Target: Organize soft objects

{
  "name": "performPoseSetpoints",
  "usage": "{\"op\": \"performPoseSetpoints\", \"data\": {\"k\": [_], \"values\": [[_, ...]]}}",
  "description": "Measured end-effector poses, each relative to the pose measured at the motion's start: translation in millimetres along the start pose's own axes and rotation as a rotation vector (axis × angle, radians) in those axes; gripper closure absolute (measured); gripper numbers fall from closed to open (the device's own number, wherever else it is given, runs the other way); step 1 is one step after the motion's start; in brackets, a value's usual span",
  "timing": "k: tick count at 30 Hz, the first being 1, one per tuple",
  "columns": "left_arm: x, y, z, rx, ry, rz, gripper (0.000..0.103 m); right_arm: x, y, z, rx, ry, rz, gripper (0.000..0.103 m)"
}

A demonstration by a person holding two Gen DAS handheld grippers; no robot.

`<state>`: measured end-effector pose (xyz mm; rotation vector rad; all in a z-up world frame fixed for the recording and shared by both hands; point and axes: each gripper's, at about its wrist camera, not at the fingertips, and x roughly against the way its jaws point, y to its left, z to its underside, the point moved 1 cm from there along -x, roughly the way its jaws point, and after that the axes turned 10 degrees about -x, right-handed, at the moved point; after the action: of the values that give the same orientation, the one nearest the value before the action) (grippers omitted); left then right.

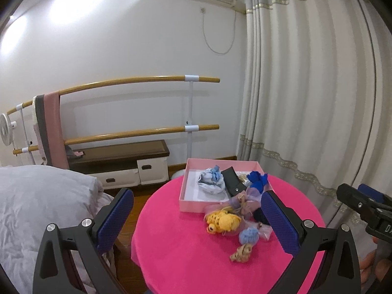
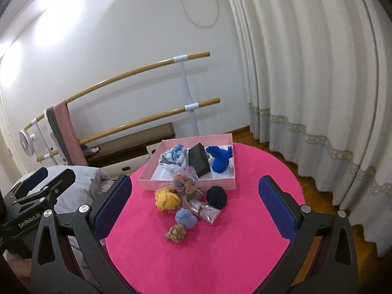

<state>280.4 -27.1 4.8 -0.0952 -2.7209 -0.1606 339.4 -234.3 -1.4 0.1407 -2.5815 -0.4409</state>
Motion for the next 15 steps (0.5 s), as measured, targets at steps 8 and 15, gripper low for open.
{"op": "performPoseSetpoints", "data": {"k": [8,15], "values": [[49.0,-3.3,27.4,0.008,0.007,0.015,0.000,37.3,9.2,32.6,0.027,-0.018,0.002,0.000],[74.0,-9.5,37.3,0.000,0.003,0.016,0.000,52.7,19.5,46.9,0.053,-0.032,-0.014,0.000]]}}
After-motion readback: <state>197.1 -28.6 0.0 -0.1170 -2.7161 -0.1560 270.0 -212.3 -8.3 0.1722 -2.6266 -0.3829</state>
